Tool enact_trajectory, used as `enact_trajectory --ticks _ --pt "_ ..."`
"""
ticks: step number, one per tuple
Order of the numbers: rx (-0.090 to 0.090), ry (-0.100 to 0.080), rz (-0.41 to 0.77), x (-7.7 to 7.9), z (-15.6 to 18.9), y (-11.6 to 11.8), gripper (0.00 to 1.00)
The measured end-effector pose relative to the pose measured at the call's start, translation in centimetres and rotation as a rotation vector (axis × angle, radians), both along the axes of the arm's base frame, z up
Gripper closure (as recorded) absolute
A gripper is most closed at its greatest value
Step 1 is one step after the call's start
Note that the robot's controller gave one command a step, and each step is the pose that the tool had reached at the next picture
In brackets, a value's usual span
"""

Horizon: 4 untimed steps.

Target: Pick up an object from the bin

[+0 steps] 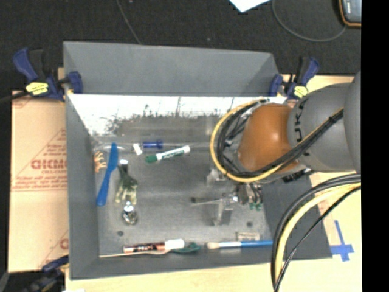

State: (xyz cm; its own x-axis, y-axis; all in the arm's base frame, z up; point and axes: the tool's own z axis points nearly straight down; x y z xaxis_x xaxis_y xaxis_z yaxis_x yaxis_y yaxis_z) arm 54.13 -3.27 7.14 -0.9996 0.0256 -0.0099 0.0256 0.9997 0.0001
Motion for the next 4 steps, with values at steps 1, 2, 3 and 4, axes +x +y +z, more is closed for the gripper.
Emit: enact_trajectory --ticks 1,2,3,4 --pt "0.007 -0.005 -0.114 -0.4 0.0 -0.1 0.00" --pt "-0.001 -0.007 -0.003 0.2 0.1 -0.1 1.00" --pt "0.000 -0.007 -0.004 0.1 0.1 -0.1 1.00" --pt "0.000 -0.003 -0.005 0.0 2.7 -0.1 1.00"
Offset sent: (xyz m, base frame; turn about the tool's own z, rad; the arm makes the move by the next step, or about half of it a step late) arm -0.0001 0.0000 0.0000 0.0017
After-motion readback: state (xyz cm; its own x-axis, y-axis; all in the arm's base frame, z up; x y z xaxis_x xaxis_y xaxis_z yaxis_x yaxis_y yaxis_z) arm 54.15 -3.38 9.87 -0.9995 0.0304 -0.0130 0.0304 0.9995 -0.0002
